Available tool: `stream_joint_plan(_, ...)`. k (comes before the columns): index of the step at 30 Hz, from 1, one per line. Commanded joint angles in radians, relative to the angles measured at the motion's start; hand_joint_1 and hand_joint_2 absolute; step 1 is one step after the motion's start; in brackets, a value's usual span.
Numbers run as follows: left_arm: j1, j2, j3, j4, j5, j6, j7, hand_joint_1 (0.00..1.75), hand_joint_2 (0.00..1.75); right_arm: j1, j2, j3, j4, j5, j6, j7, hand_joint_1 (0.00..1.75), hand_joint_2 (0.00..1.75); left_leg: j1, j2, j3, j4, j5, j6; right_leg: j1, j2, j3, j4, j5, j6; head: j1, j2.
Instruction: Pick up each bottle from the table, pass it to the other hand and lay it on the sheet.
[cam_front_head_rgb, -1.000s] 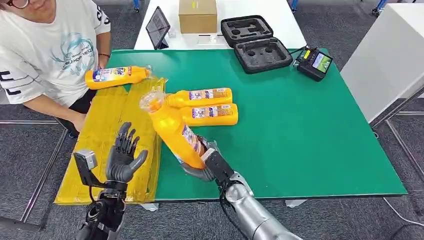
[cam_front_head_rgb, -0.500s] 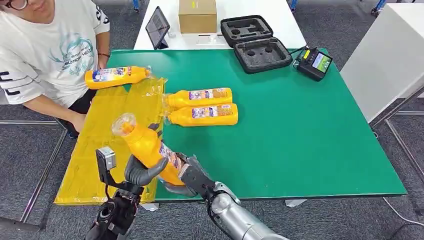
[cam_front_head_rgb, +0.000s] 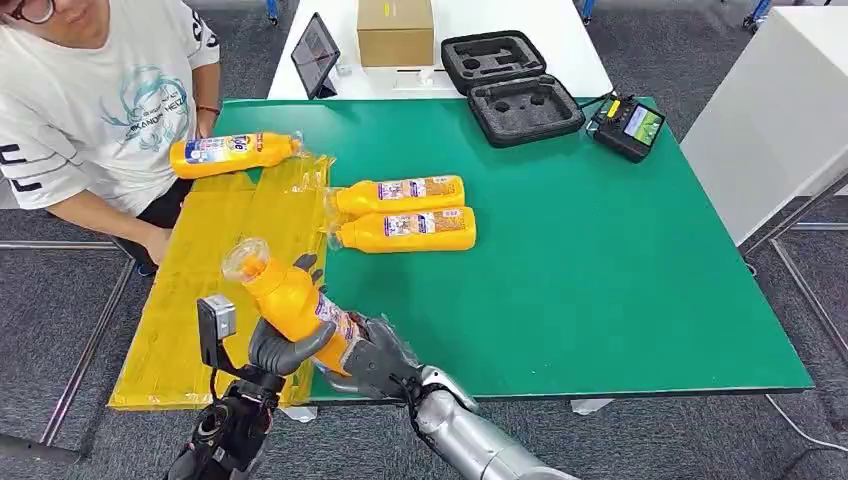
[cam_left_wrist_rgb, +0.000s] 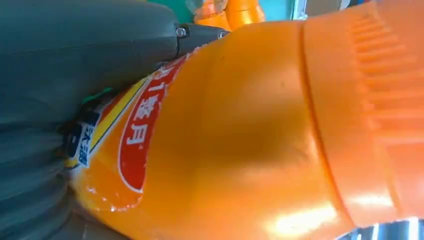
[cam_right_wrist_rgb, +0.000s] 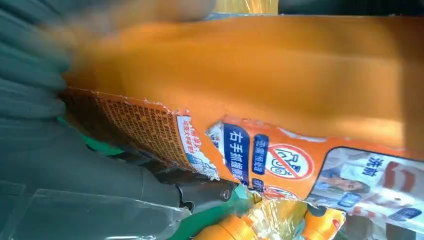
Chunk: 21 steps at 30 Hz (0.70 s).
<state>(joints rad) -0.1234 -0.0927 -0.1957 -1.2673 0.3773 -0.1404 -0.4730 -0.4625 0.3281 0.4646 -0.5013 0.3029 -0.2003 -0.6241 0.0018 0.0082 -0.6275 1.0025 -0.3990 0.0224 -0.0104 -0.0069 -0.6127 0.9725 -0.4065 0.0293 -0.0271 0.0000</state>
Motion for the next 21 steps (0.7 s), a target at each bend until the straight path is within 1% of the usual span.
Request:
stream_joint_plan(1,-0.058,0.019,-0.018,0.039,-0.006,0.033,-0.021,1.75,1.75,-0.033,-0.001,0.062,0.069,0.028,-0.008,0.018,1.71,1.75,0.001,-0.002,0.003,0.0,-0.001,-0.001,0.001,-0.001,0.004,0.0,-0.002,-0.001,0.0,0.0)
stream_joint_plan(3,-0.059,0.018,-0.016,0.034,-0.016,0.047,-0.031,1.75,1.75,-0.033,0.0,0.062,0.069,0.029,-0.009,0.018,1.71,1.75,0.001,-0.001,0.002,0.0,-0.001,-0.001,0.001,-0.001,0.002,0.0,-0.001,-0.001,0.0,0.0)
stream_joint_plan(4,-0.059,0.018,-0.014,0.03,-0.02,0.054,-0.036,1.75,1.75,-0.033,0.0,0.063,0.069,0.031,-0.01,0.019,1.75,1.75,0.001,-0.002,0.003,0.0,-0.001,-0.001,0.001,-0.001,0.004,0.0,-0.002,-0.001,0.0,0.0)
stream_joint_plan(6,-0.057,0.017,-0.006,0.022,-0.021,0.068,-0.041,1.75,1.75,-0.033,-0.001,0.065,0.07,0.04,-0.02,0.023,1.75,1.75,0.001,-0.002,0.001,0.0,0.0,-0.001,0.001,-0.001,0.002,0.0,-0.001,-0.001,0.0,0.0)
stream_joint_plan(7,-0.058,0.017,-0.007,0.02,-0.022,0.068,-0.041,1.75,1.75,-0.034,-0.002,0.067,0.069,0.045,-0.026,0.024,1.73,1.75,0.001,-0.003,0.004,0.0,-0.002,-0.001,0.001,-0.002,0.005,0.0,-0.002,-0.001,0.0,0.0)
stream_joint_plan(9,-0.061,0.018,-0.006,0.018,-0.022,0.068,-0.041,1.75,1.75,-0.035,-0.002,0.067,0.069,0.045,-0.027,0.024,1.75,1.75,0.001,-0.002,0.001,0.0,0.0,-0.001,0.001,-0.001,0.002,0.0,-0.001,-0.001,0.0,0.0)
stream_joint_plan(11,-0.061,0.018,-0.006,0.018,-0.022,0.068,-0.041,1.75,1.75,-0.035,-0.002,0.067,0.069,0.045,-0.027,0.024,1.75,1.75,0.001,-0.003,0.004,0.0,-0.002,-0.001,0.001,-0.002,0.005,0.0,-0.002,-0.001,0.0,0.0)
stream_joint_plan(17,-0.061,0.018,-0.006,0.018,-0.022,0.068,-0.041,1.75,1.75,-0.035,-0.002,0.067,0.069,0.045,-0.027,0.024,1.75,1.75,0.001,-0.002,0.002,0.0,-0.001,-0.001,0.001,-0.001,0.003,0.0,-0.001,-0.001,0.0,0.0)
stream_joint_plan(19,-0.063,0.016,-0.003,0.016,-0.031,0.079,-0.049,1.75,1.75,-0.035,-0.002,0.065,0.067,0.046,-0.036,0.024,1.75,1.75,0.001,-0.003,0.004,0.0,-0.002,-0.001,0.001,-0.002,0.005,0.0,-0.002,-0.001,0.0,0.0)
stream_joint_plan(20,-0.079,0.015,0.004,0.011,-0.045,0.095,-0.05,1.75,1.75,-0.036,-0.009,0.05,0.049,0.055,-0.081,0.019,0.82,1.75,0.001,-0.002,0.002,0.0,-0.001,-0.001,0.001,-0.001,0.003,0.0,-0.001,-0.001,0.0,0.0)
stream_joint_plan(21,-0.079,0.015,0.004,0.011,-0.045,0.095,-0.05,1.75,1.75,-0.036,-0.009,0.05,0.049,0.055,-0.081,0.019,0.82,1.75,0.001,-0.002,0.002,0.0,-0.001,-0.001,0.001,-0.001,0.003,0.0,-0.001,-0.001,0.0,0.0)
